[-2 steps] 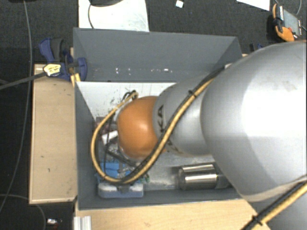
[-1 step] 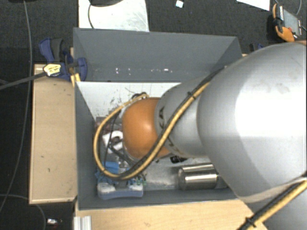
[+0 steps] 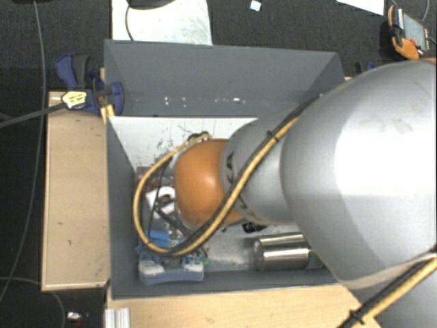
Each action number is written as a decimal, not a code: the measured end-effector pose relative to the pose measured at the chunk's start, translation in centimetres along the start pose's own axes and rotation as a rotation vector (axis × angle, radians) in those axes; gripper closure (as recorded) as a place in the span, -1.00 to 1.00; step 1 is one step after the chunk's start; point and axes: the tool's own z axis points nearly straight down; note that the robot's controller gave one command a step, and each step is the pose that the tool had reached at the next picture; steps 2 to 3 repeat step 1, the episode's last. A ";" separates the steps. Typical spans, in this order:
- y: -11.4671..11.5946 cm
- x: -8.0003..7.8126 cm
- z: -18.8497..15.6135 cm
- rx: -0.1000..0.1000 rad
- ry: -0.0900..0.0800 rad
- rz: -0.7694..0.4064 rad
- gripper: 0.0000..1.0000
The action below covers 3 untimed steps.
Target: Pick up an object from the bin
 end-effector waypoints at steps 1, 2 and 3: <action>-0.1 0.3 -2.8 0.005 0.012 0.000 1.00; -0.1 0.3 -2.8 0.005 0.012 0.000 1.00; -0.1 0.3 -2.8 0.005 0.012 0.000 1.00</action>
Offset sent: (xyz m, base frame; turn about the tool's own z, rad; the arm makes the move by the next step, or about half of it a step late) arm -0.0033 -0.0015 0.0559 0.0003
